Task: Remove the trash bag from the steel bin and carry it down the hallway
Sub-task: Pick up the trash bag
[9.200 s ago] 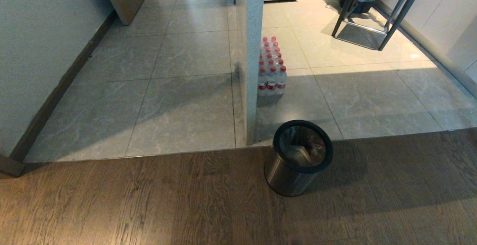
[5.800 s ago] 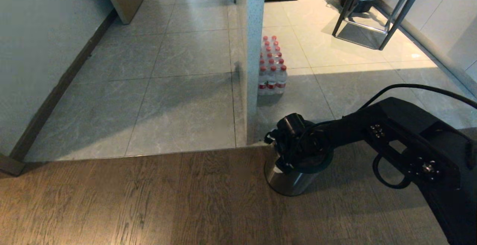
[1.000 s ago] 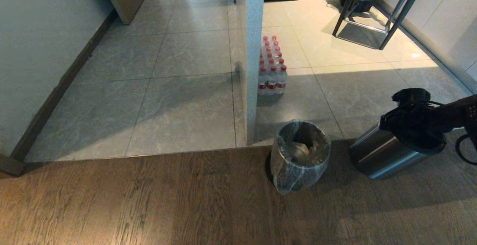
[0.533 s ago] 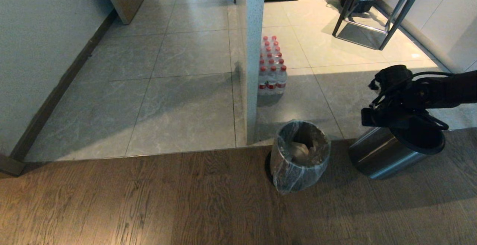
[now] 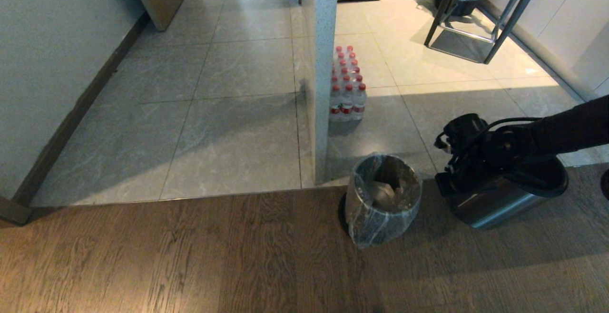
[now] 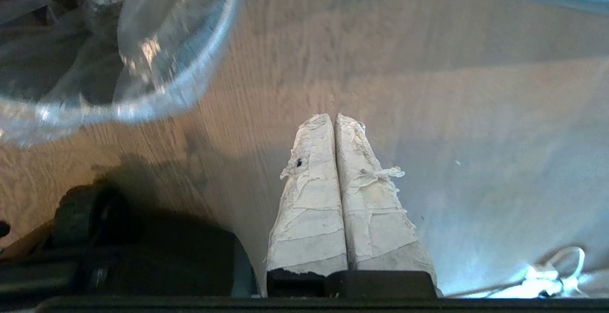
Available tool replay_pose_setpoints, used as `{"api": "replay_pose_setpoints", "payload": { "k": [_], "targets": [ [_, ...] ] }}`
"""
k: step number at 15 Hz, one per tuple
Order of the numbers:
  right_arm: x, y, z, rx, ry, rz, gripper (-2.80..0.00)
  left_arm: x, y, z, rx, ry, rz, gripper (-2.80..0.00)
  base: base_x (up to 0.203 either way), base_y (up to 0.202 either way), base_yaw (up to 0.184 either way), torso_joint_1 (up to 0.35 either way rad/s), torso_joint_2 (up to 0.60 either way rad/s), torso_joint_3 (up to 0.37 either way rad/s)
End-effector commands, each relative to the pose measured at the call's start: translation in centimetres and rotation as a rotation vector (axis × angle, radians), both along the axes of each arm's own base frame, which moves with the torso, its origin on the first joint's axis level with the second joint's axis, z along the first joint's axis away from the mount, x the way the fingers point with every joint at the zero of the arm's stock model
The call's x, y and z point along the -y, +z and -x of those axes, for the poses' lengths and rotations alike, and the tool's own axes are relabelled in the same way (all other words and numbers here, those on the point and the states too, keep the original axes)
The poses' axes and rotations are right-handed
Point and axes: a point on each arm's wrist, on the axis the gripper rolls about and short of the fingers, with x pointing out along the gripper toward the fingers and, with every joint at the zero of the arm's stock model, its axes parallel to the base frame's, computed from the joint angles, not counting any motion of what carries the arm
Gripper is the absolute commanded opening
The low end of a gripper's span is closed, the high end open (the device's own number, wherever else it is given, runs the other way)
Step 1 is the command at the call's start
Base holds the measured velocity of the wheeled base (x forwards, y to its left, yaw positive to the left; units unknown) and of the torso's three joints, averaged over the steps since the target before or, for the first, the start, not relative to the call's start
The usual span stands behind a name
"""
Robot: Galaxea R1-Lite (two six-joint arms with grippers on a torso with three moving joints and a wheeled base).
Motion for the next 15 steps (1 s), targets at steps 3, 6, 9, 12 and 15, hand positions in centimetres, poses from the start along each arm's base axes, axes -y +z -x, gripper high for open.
{"api": "replay_pose_setpoints", "payload": {
  "k": [3, 6, 9, 12, 15],
  "targets": [
    [-1.0, -4.9, -2.7, -0.051, 0.027, -0.013, -2.8, 0.0, 0.0, 0.0, 0.0, 0.0, 0.0, -2.8, 0.0, 0.0, 0.0, 0.0, 0.0, 0.0],
    [-2.4, -6.0, -4.1, -0.035, 0.042, -0.027, -2.8, 0.0, 0.0, 0.0, 0.0, 0.0, 0.0, -2.8, 0.0, 0.0, 0.0, 0.0, 0.0, 0.0],
    [-3.2, -6.4, -5.0, -0.004, 0.056, -0.036, -2.8, 0.0, 0.0, 0.0, 0.0, 0.0, 0.0, -2.8, 0.0, 0.0, 0.0, 0.0, 0.0, 0.0],
    [-3.5, -7.1, -5.7, 0.033, 0.061, -0.041, -2.8, 0.0, 0.0, 0.0, 0.0, 0.0, 0.0, -2.8, 0.0, 0.0, 0.0, 0.0, 0.0, 0.0],
    [-4.0, -6.8, -6.5, 0.07, 0.061, -0.062, -2.8, 0.0, 0.0, 0.0, 0.0, 0.0, 0.0, -2.8, 0.0, 0.0, 0.0, 0.0, 0.0, 0.0]
  ]
}}
